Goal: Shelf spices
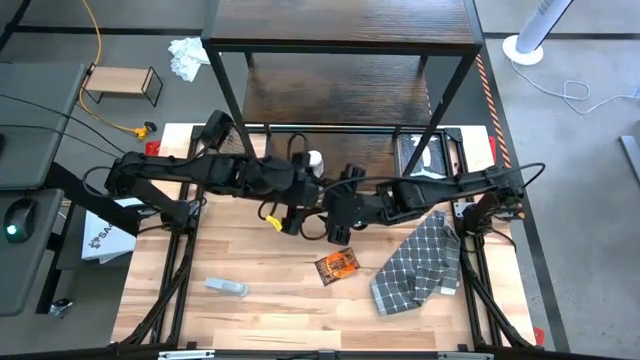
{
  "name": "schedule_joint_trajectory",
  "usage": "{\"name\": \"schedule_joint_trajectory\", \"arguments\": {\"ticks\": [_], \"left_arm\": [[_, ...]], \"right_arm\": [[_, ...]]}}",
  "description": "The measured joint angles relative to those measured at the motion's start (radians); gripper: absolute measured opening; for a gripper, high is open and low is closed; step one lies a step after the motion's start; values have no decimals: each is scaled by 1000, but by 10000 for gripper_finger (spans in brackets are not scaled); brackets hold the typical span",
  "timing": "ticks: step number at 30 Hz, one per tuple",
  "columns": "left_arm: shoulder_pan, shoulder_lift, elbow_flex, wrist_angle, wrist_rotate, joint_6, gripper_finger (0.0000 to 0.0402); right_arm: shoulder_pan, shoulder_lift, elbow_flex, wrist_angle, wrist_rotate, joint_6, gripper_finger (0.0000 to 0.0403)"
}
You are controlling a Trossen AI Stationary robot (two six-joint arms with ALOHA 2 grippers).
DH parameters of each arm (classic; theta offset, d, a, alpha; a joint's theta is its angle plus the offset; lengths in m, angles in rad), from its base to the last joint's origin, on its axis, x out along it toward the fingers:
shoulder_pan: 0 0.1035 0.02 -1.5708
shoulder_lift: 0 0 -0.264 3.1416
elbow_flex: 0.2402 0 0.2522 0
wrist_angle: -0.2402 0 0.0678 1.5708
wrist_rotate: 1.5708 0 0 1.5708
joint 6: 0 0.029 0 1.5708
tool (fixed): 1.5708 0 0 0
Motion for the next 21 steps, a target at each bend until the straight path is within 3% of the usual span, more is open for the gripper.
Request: {"name": "schedule_joint_trajectory", "arguments": {"ticks": [8, 14, 21], "left_arm": [[0, -4, 0, 27, 39, 0, 266], [2, -12, 2, -4, 51, 0, 266], [1, -12, 4, -49, 48, -6, 266]], "right_arm": [[-10, 0, -4, -6, 8, 3, 356], [-9, 0, -5, 5, 78, -16, 267], [-10, 3, -7, 10, 77, -29, 261]]}}
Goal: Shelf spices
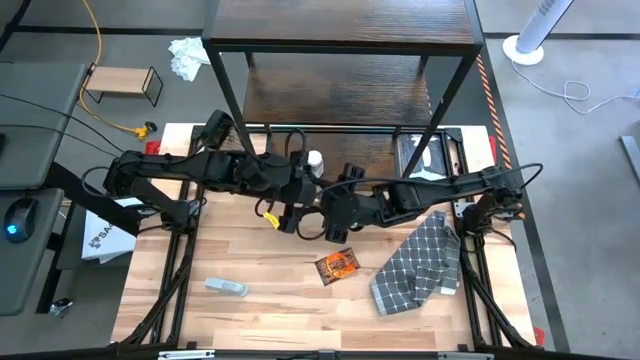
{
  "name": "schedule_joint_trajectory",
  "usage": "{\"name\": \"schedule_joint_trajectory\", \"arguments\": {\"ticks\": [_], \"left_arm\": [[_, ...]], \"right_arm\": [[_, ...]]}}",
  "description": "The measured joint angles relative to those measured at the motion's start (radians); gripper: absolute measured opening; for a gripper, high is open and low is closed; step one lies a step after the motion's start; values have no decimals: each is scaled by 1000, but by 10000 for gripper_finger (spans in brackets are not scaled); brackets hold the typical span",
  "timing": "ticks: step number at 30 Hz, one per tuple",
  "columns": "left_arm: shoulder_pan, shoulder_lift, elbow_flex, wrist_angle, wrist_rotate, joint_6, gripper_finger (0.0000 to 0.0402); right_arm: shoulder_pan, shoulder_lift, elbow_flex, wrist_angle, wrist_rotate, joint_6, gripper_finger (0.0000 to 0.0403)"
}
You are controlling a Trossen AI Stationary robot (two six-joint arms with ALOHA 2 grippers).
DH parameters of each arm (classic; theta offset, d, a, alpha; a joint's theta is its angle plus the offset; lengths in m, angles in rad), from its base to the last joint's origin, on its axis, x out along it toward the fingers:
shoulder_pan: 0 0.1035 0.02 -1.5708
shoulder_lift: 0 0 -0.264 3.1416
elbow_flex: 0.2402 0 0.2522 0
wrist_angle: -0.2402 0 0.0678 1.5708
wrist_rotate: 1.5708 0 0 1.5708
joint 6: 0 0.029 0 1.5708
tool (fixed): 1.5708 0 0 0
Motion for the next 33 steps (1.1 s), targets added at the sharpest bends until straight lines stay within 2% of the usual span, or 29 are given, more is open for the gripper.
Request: {"name": "schedule_joint_trajectory", "arguments": {"ticks": [5, 9, 11, 15, 18, 21, 25, 29, 33], "left_arm": [[-1, 0, 2, -44, -10, -64, 273], [0, -40, -12, -172, -13, -73, 330], [1, -62, -1, -122, -23, -74, 346], [9, -96, -5, -169, -30, -100, 355], [9, -159, -8, -249, -31, -207, 356], [8, -253, -20, -266, -56, -318, 354], [-6, -381, -107, -168, -154, -416, 354], [-21, -505, -201, -56, -260, -485, 354], [-32, -569, -261, -34, -342, -512, 354]], "right_arm": [[0, 0, 0, -30, -21, 21, 261], [2, -13, 2, -154, -33, 86, 261], [6, -17, 8, -121, -18, 105, 261], [3, -12, 2, -153, -34, 137, 261], [13, -18, 3, -242, -37, 263, 261], [49, -19, -33, -271, 15, 374, 261], [101, -34, -175, -121, 102, 606, 261], [121, -39, -335, 124, 281, 830, 261], [72, -39, -476, 400, 432, 912, 261]]}}
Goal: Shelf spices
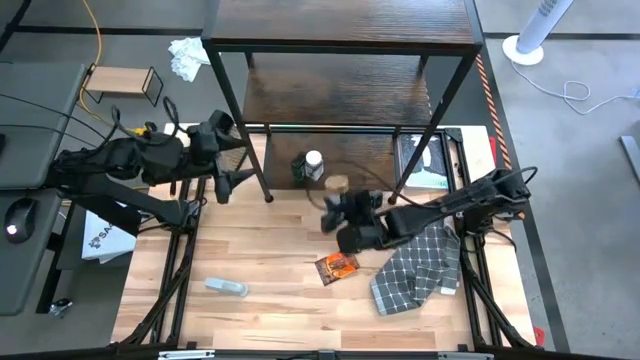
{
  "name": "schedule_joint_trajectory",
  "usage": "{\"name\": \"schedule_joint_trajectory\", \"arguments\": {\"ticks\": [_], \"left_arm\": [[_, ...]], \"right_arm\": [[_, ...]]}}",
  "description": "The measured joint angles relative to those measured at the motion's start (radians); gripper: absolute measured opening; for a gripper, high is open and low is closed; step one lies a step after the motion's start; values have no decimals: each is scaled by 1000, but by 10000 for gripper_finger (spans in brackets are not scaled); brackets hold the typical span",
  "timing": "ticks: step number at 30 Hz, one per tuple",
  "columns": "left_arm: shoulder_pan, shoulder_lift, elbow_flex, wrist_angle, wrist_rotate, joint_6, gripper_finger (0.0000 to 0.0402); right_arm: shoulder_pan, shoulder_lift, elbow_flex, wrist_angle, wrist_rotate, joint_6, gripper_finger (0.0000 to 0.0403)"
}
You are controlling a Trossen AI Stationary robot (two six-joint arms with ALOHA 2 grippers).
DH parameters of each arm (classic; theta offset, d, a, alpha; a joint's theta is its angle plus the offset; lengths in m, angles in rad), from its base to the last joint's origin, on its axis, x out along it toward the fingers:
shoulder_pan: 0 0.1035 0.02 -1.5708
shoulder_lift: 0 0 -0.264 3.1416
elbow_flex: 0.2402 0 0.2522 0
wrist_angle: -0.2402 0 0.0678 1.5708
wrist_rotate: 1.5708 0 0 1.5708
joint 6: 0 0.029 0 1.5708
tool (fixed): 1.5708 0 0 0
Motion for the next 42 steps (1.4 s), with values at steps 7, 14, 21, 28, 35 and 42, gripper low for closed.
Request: {"name": "schedule_joint_trajectory", "arguments": {"ticks": [7, 14, 21, 28, 35, 42], "left_arm": [[0, -57, -28, -3, -35, 94, 354], [0, -98, -29, 3, -35, 258, 355], [0, -120, -29, -2, -29, 352, 355], [0, -144, -29, -7, -1, 408, 355], [0, -148, -28, -23, 2, 464, 355], [0, -148, -28, -28, 3, 474, 355]], "right_arm": [[-118, 0, -162, 128, 267, 157, 261], [-188, 25, -230, 390, 359, -88, 261], [-226, 129, -236, 573, 373, -272, 261], [-228, 215, -236, 702, 429, -365, 261], [-259, 250, -235, 703, 506, -364, 261], [-287, 253, -232, 707, 401, -319, 291]]}}
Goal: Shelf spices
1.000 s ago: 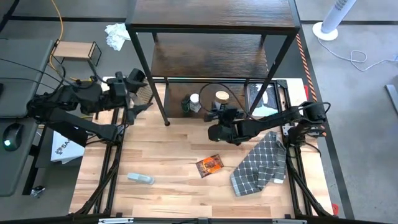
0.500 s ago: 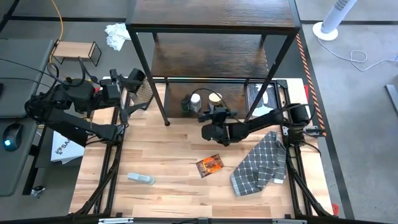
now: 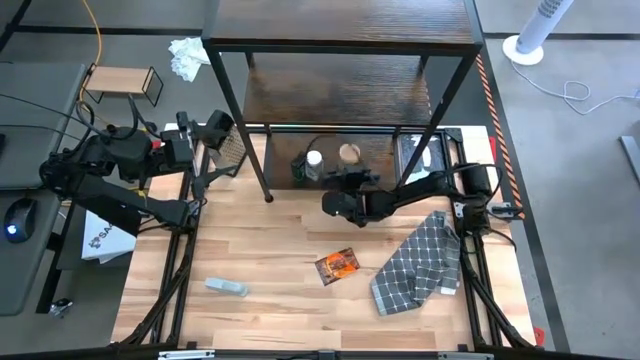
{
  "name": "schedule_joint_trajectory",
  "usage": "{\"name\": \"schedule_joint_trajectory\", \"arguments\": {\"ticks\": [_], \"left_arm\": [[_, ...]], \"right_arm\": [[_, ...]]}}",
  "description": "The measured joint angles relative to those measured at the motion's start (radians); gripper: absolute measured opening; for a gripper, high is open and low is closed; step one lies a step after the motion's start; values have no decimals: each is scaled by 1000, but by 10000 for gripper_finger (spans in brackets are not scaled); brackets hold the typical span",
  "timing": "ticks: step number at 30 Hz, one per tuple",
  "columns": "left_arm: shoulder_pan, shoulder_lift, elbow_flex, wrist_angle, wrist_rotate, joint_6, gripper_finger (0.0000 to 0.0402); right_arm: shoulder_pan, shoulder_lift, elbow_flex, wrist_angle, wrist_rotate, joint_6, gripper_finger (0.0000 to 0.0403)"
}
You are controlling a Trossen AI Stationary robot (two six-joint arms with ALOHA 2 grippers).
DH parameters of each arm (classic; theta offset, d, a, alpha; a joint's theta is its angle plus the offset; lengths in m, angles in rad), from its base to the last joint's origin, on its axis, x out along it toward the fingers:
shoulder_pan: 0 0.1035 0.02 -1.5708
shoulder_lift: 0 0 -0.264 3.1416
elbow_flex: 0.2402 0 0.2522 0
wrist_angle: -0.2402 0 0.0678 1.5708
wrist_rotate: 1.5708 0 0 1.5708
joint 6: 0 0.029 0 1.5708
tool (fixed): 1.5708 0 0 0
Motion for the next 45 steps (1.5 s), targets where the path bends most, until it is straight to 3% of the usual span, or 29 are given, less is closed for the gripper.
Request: {"name": "schedule_joint_trajectory", "arguments": {"ticks": [4, 7, 18, 30, 37, 42, 45], "left_arm": [[0, -4, 0, 0, -5, 9, 355], [0, -6, 0, 1, -6, 10, 355], [0, -20, 0, 8, -28, 10, 355], [0, -45, 2, 32, -62, -9, 355], [0, -45, 14, 59, -58, -98, 355], [0, -31, 15, 70, 74, -287, 355], [0, 14, 15, 5, 184, -420, 355]], "right_arm": [[3, 0, -6, 8, -96, -22, 347], [2, -8, -1, 14, -110, -18, 360], [42, -46, -2, 55, -86, -199, 365], [90, -227, -2, 40, -102, -422, 366], [149, -352, -2, 31, -109, -534, 366], [232, -458, -2, 34, -325, -395, 366], [284, -493, 49, -126, -520, -194, 366]]}}
